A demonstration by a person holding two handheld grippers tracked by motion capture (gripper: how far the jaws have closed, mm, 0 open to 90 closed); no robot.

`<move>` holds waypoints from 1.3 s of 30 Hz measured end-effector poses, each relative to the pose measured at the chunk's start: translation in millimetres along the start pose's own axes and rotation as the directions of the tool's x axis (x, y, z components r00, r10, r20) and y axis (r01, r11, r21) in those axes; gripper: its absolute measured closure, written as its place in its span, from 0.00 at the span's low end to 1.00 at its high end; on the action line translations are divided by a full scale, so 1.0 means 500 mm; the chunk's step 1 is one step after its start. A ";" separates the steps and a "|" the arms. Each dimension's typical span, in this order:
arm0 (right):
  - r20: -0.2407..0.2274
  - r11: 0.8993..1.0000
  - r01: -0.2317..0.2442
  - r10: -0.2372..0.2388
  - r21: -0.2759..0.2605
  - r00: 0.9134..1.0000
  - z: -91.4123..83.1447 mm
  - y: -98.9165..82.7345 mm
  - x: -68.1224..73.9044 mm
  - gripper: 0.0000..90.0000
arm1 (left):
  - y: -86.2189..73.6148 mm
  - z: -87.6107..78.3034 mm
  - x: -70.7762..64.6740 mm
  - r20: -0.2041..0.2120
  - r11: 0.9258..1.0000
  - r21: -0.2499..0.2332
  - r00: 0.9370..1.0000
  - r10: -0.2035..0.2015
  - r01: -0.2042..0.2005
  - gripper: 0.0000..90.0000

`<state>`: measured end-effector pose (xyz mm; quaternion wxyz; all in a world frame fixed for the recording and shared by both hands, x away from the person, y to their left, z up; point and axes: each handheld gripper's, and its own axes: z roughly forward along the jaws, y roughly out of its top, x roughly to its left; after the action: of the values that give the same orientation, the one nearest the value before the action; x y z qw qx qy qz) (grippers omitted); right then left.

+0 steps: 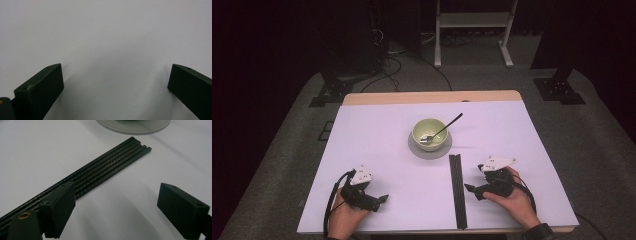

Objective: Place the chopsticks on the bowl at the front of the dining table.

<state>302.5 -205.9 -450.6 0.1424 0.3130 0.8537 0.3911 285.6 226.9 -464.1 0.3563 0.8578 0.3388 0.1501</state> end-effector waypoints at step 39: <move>0.005 0.998 0.040 -0.040 0.050 0.999 0.021 -0.001 0.017 0.15 | 0.000 0.000 0.000 0.000 1.000 0.000 1.000 0.000 0.000 0.00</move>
<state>301.0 -194.3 -457.9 0.1448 0.3005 0.8688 0.3658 285.6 226.9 -464.1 0.3564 0.8577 0.3388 0.1501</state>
